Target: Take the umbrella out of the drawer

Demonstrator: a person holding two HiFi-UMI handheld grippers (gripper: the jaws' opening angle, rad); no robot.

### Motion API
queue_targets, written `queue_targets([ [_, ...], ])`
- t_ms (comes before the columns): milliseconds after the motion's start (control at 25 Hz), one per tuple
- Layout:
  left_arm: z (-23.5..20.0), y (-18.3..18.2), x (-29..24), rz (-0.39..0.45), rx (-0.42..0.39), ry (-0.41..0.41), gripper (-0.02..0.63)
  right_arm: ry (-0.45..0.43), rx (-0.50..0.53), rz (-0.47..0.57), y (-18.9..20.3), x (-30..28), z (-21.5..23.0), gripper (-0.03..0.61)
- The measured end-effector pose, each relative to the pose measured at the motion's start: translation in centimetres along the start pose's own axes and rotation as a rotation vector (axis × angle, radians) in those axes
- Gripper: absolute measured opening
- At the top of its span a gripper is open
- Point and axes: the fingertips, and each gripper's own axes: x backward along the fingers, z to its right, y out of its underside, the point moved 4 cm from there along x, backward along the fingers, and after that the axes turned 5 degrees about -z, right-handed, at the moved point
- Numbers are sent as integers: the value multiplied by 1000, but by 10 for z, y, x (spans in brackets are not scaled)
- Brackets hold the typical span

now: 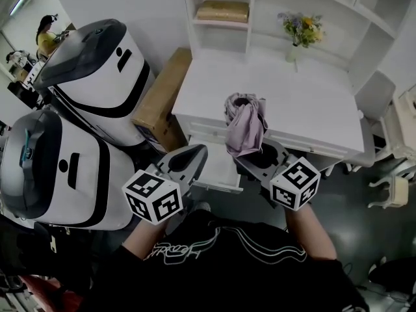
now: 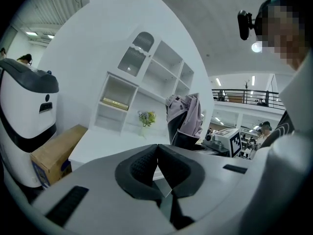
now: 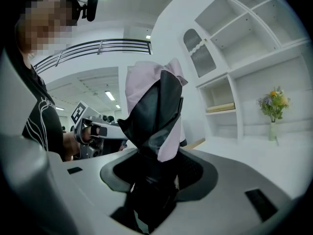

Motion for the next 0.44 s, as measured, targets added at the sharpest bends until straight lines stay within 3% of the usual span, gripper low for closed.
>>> queue_targets([
  [440,-9,-6,-19,-16,-12,17,21,11,-8,4,0,-6,15,215],
])
